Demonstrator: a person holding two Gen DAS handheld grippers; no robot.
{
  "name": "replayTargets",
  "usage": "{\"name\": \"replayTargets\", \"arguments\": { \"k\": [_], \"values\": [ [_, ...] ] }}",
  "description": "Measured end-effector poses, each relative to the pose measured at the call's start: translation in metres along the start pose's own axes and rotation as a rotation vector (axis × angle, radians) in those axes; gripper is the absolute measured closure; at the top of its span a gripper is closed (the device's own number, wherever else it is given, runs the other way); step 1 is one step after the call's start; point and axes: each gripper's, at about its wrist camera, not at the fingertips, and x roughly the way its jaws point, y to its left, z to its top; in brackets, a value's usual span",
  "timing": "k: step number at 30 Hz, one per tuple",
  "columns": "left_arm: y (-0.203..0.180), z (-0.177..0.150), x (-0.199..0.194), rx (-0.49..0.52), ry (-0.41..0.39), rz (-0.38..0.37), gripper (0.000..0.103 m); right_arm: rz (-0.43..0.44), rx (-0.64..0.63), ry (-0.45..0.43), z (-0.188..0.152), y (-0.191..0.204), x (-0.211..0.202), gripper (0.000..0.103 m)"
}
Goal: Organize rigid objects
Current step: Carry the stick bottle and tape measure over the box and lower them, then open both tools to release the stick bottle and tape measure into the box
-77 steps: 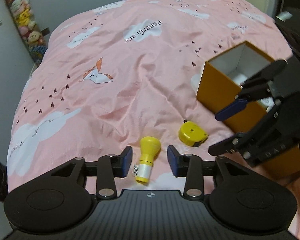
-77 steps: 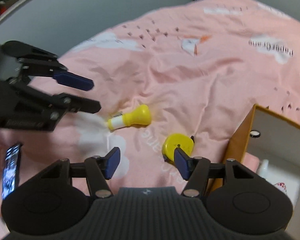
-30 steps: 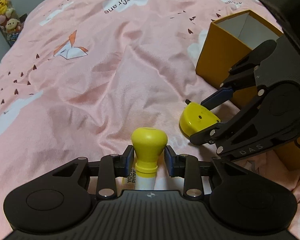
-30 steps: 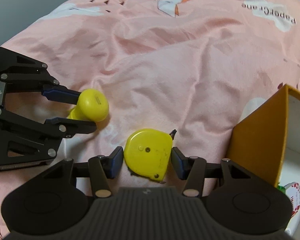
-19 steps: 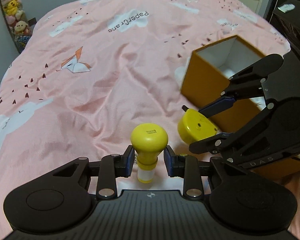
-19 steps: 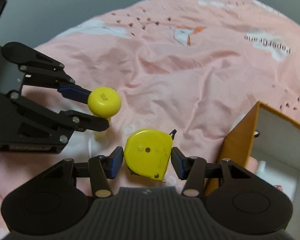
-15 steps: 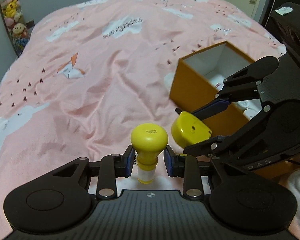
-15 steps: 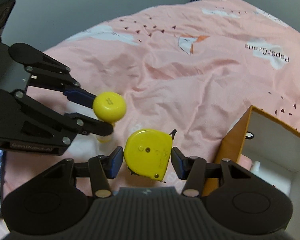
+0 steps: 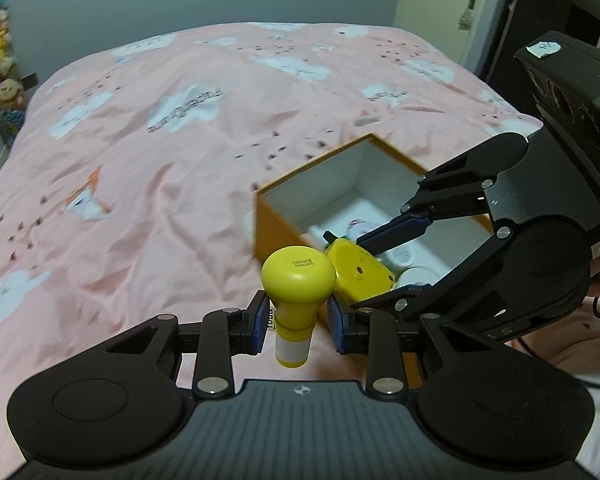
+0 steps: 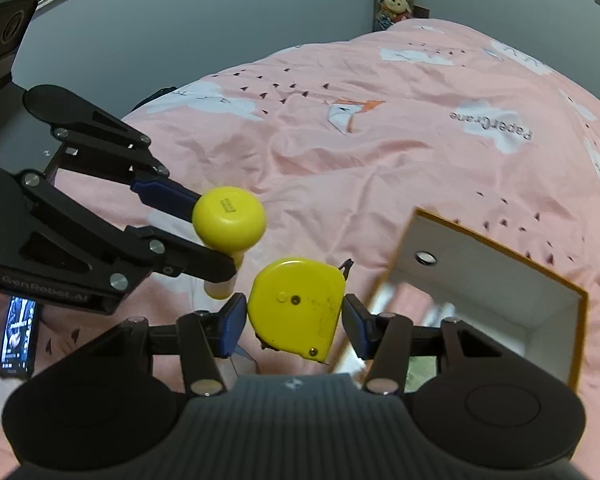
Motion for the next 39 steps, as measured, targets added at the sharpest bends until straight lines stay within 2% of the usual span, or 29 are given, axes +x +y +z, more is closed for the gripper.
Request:
{"name": "replayTargets", "arguments": {
  "k": [8,13,17,22,27,30,33,36,39],
  "values": [
    [-0.037,0.029,0.037,0.042,-0.007,-0.082,0.068,-0.124,-0.013,0.057,-0.023,-0.046,-0.018,0.051],
    [-0.056,0.038,0.065,0.033,0.016,-0.176,0.068,-0.184,0.004,0.154,-0.050,-0.086,-0.020,0.051],
    [-0.070,0.040,0.091,0.035,0.057,-0.206,0.068,-0.208,-0.006,0.251,-0.075,-0.107,-0.013,0.051],
    [-0.079,0.040,0.107,0.046,0.098,-0.217,0.068,-0.196,-0.182,0.358,-0.096,-0.105,-0.001,0.051],
    [-0.082,0.042,0.116,0.039,0.124,-0.213,0.068,-0.172,-0.396,0.448,-0.101,-0.100,0.019,0.051],
    [-0.081,0.042,0.120,0.032,0.136,-0.208,0.068,-0.147,-0.465,0.504,-0.100,-0.105,0.035,0.051],
    [-0.079,0.042,0.126,0.026,0.151,-0.209,0.068,-0.141,-0.554,0.532,-0.101,-0.105,0.048,0.051],
    [-0.078,0.042,0.132,0.025,0.167,-0.218,0.068,-0.176,-0.635,0.543,-0.104,-0.104,0.060,0.051],
    [-0.076,0.042,0.137,0.002,0.177,-0.234,0.068,-0.140,-0.623,0.531,-0.103,-0.108,0.062,0.051]
  ]
}}
